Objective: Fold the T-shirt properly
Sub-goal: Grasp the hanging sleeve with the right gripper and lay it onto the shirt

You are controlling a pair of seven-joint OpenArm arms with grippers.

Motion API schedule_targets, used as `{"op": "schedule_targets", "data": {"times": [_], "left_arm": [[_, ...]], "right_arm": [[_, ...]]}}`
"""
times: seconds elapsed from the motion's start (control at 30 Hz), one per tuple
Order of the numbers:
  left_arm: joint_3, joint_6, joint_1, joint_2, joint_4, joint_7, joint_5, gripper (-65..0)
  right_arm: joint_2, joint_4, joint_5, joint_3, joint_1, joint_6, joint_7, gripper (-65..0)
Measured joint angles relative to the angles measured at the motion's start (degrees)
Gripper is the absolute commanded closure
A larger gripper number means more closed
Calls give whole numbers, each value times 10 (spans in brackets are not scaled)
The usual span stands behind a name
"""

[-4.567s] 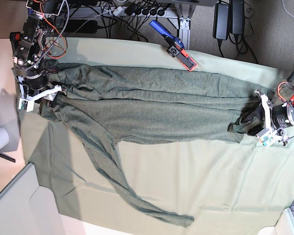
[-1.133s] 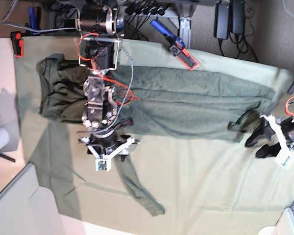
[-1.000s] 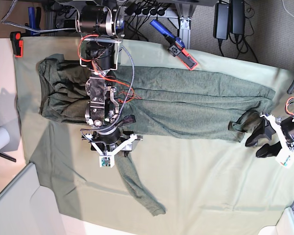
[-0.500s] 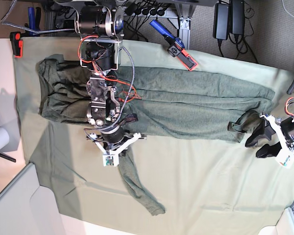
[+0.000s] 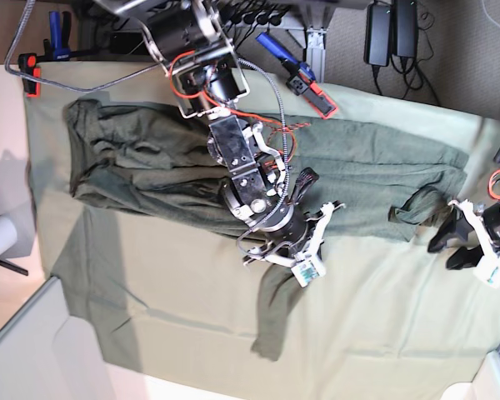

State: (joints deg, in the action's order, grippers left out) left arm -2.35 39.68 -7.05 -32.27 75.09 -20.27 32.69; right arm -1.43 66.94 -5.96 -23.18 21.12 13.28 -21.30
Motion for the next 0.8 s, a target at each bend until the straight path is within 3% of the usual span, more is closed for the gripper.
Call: {"op": "schedule_targets", "data": {"times": [0.33, 0.5, 0.63, 0.67, 0.8], "left_arm": [[0, -1, -40, 9, -50, 4, 7, -377], [0, -2, -41, 31, -50, 3, 14, -377], [-27, -2, -53, 62, -51, 1, 9, -377], [-38, -3, -60, 70, -51, 2, 2, -377], [-83, -1, -99, 107, -69, 31, -52, -377]], "right_arm": [[6, 152, 30, -26, -122, 0, -28, 0], [10, 164, 32, -26, -153, 0, -32, 0], [9, 166, 29, -25, -152, 0, -30, -301], [9, 168, 25, -25, -153, 0, -30, -340], [9, 202, 5, -21, -160, 0, -44, -349]]}}
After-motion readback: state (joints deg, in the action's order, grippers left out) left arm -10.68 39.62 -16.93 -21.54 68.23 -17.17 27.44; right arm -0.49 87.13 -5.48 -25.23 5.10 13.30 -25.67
